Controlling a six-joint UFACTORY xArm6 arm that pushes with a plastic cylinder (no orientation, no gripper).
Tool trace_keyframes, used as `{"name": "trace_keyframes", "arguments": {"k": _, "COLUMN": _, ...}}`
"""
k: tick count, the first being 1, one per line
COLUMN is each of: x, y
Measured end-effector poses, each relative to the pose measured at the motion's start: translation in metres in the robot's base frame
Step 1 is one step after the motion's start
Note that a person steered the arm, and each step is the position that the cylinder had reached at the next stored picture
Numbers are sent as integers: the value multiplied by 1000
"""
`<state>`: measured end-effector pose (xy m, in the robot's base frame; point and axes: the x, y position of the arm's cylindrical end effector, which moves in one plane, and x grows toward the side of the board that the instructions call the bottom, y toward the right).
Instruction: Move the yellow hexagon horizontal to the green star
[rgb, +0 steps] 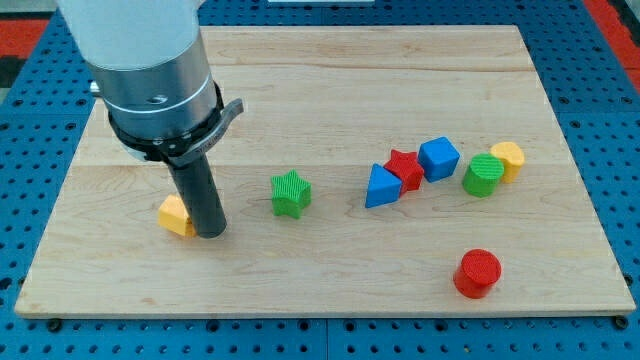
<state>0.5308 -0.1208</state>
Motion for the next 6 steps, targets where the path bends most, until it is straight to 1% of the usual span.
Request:
{"name": "trace_keyframes", "arguments": {"k": 1, "x": 6, "y": -10}}
{"name": "trace_keyframes", "arguments": {"k": 2, "x": 9, "y": -40}}
{"name": "trace_keyframes", "arguments": {"k": 4, "x": -18, "y": -109}}
{"name": "trace_keyframes", "arguments": {"k": 5, "x": -18, "y": -122}}
{"name": "trace_keyframes", "arguments": {"k": 6, "x": -18, "y": -122}}
